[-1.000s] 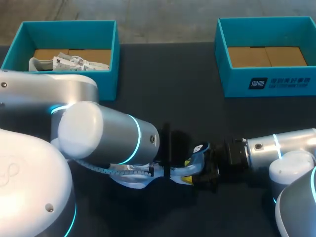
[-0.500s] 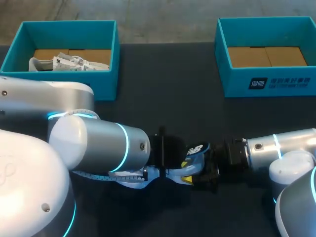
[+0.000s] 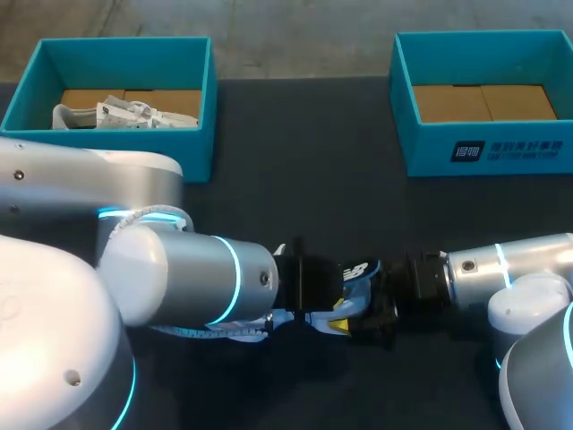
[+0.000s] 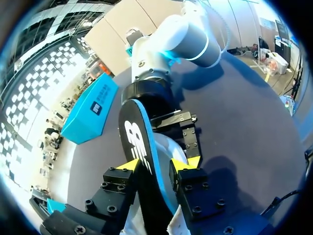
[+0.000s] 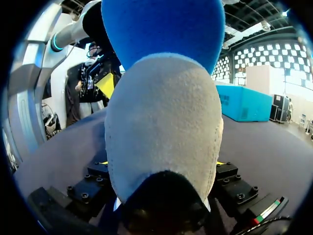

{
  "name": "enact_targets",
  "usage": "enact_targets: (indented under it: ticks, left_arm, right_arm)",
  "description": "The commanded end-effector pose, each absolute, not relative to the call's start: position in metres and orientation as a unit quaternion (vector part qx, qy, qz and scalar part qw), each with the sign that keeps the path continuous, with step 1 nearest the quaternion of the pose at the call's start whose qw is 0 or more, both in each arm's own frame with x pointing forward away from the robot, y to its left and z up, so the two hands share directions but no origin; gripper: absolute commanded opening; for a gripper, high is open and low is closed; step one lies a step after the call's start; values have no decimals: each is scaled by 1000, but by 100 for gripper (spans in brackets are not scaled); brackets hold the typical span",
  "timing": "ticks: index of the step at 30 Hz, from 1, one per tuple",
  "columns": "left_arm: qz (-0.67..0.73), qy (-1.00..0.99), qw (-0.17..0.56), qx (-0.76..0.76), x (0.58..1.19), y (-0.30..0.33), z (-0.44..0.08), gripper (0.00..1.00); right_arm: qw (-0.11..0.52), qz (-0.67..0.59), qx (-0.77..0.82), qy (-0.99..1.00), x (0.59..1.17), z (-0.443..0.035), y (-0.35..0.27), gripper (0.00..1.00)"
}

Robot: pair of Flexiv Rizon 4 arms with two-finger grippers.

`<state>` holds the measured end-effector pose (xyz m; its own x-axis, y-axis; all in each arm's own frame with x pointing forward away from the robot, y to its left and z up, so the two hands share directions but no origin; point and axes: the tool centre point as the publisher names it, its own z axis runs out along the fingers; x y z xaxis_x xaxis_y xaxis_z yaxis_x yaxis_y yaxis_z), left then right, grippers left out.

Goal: Take the shoe out of the shoebox, open the shoe tongue, remove and reinsert the insole, then place the shoe into the shoebox

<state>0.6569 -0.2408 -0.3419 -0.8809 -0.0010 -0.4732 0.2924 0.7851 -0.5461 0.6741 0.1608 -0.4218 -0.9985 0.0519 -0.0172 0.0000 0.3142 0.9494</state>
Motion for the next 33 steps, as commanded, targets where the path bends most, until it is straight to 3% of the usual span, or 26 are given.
enact_targets:
  ticks: [1,26,28,30,33]
  left_arm:
    - [-314,915,244,74,655,-248,-344,38]
    - [-324,911,252,48,676,-244,-338,19]
    - [-326,911,248,47,675,-243,-337,13]
    - [-332,912,237,46,674,-242,-336,0]
    - [-341,912,225,46,670,-240,-332,0]
  right_arm:
    - [23,584,17,811,673,-421,162,0]
    - [23,584,17,811,673,-421,162,0]
    - [23,584,17,811,673,-421,162,0]
    - [23,584,17,811,673,-421,162,0]
    - [23,584,17,811,673,-421,162,0]
